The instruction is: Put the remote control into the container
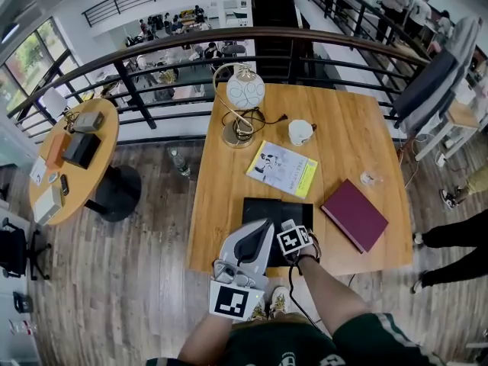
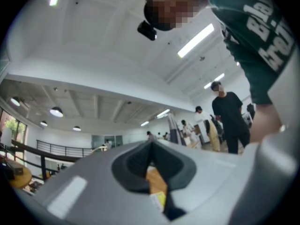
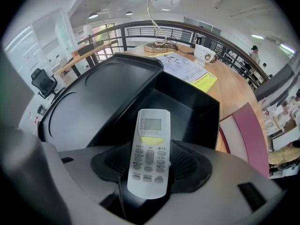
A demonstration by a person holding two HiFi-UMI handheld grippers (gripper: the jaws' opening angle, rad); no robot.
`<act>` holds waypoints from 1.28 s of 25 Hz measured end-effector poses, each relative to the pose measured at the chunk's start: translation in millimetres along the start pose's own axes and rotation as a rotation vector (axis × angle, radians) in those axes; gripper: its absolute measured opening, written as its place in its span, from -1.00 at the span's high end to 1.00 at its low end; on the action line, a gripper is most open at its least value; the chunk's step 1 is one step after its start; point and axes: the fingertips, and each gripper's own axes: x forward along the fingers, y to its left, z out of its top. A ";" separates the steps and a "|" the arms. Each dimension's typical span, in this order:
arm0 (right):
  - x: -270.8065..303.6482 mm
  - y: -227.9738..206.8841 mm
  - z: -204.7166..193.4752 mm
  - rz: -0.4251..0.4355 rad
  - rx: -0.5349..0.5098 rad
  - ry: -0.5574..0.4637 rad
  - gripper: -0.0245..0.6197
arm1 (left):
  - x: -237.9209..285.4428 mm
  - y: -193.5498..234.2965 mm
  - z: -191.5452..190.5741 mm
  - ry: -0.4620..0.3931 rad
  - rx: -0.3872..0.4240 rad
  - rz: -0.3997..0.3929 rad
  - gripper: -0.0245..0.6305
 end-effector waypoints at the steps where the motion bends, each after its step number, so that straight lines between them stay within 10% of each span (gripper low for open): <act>1: 0.3 -0.5 0.4 -0.007 -0.001 -0.002 0.10 | -0.2 0.4 0.0 -0.001 0.002 -0.001 0.93; 18: -12.3 2.8 -0.1 -0.003 0.017 -0.065 0.08 | -7.6 -0.8 -1.8 0.023 -0.006 -0.018 0.93; 32: -74.1 3.7 32.7 0.010 -0.010 -0.356 0.08 | -0.4 -11.2 19.8 -0.013 -0.016 -0.059 0.93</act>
